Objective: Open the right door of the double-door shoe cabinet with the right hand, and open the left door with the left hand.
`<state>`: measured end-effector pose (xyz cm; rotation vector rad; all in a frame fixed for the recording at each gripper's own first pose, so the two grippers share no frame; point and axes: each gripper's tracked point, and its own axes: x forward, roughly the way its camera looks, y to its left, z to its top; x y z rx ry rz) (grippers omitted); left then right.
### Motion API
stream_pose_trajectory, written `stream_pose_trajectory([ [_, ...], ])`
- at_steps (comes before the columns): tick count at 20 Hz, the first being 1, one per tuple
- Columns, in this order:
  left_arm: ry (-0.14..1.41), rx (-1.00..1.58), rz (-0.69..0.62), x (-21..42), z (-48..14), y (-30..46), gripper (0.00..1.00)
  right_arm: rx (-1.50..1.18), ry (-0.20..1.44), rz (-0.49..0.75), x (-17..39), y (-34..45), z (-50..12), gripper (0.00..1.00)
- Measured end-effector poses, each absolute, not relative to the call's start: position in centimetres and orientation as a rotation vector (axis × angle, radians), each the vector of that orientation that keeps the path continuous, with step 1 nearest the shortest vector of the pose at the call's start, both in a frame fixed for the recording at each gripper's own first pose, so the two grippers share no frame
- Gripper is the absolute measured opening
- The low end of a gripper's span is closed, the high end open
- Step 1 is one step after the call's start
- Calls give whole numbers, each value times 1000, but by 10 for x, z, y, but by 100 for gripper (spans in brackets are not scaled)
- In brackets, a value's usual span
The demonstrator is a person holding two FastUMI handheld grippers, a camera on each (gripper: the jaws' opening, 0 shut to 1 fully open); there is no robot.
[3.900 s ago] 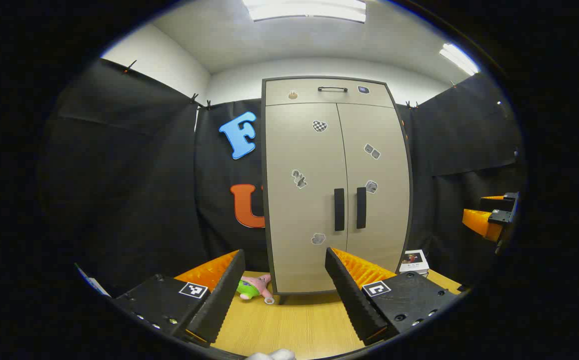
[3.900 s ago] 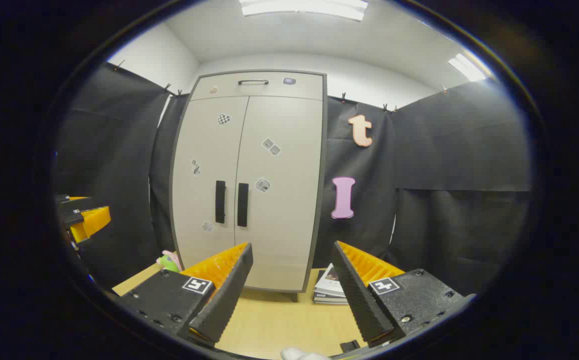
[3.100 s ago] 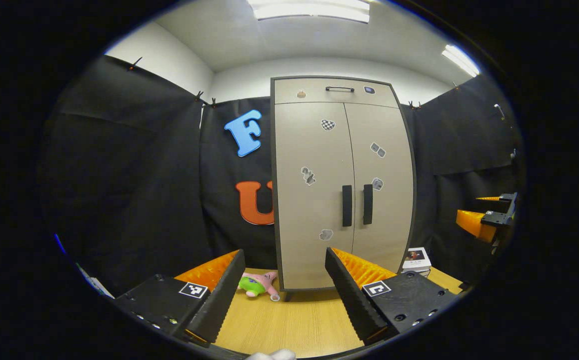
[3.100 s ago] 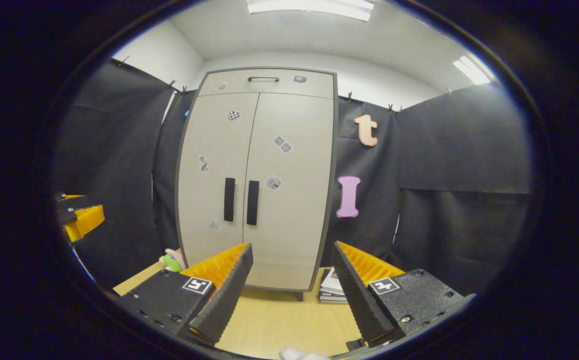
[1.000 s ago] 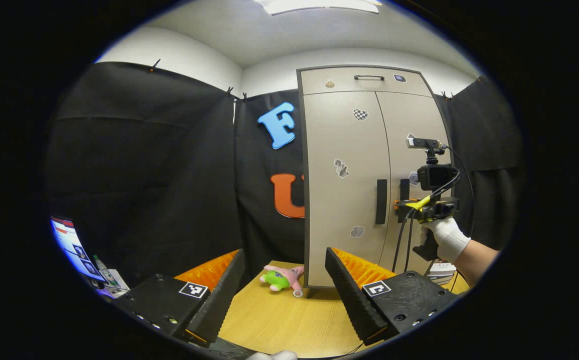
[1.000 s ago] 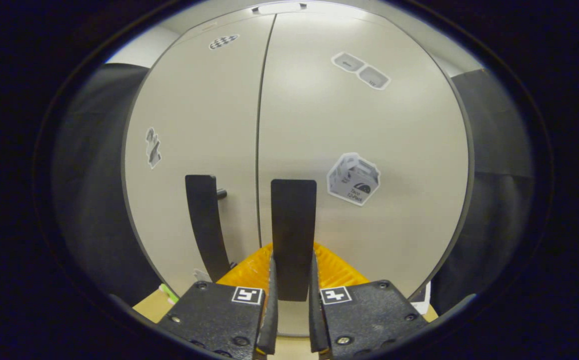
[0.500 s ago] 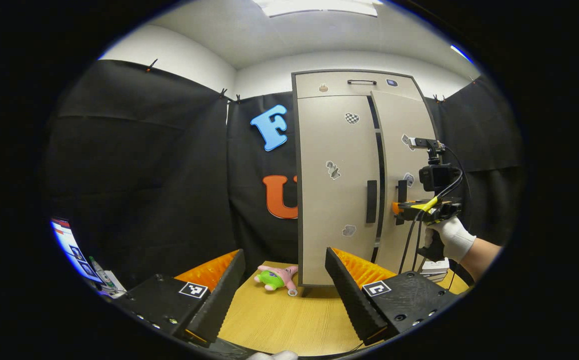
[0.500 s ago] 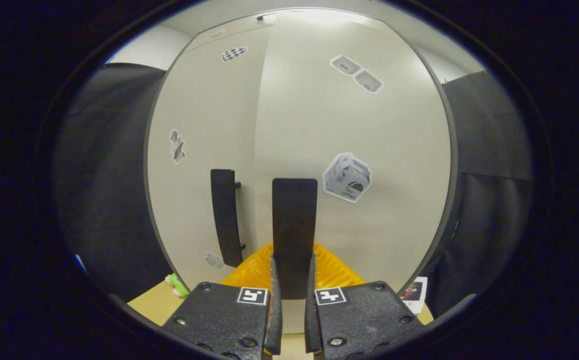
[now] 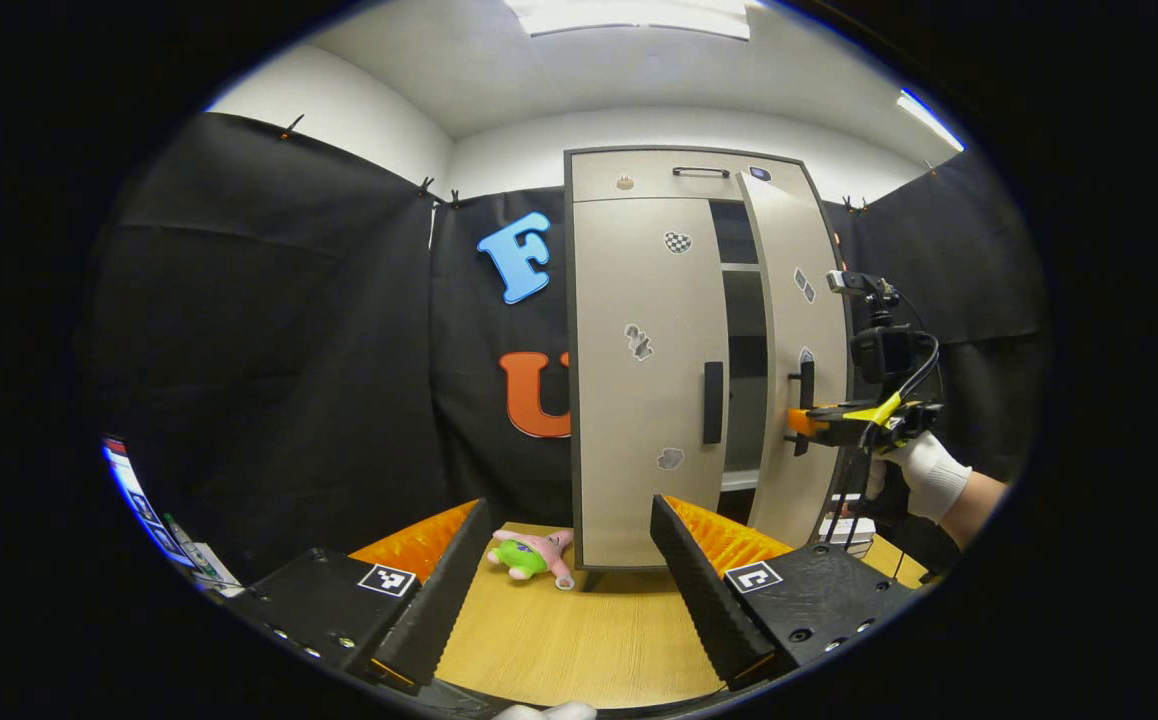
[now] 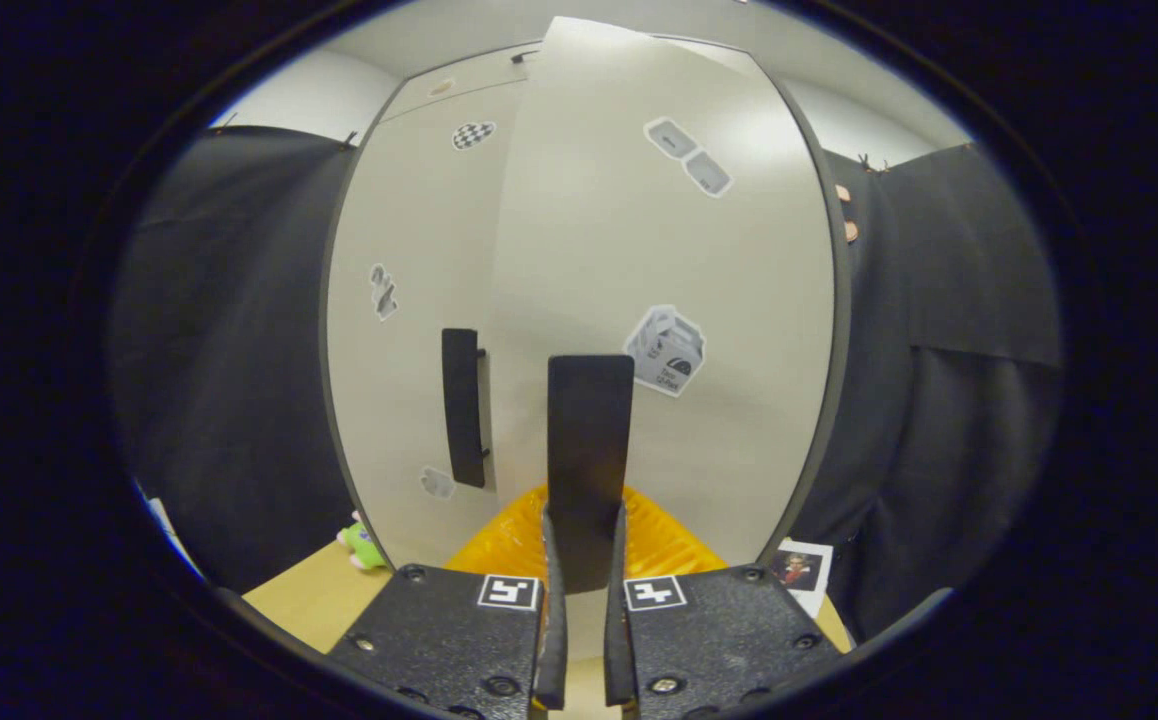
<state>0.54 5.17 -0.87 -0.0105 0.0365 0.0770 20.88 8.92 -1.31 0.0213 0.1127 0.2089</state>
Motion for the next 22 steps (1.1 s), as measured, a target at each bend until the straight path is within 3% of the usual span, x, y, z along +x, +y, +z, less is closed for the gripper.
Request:
stream_pose_trajectory([
  [22,13,-27,-108,39,-10,57,96,42,136,11,137,-43,-23,6],
])
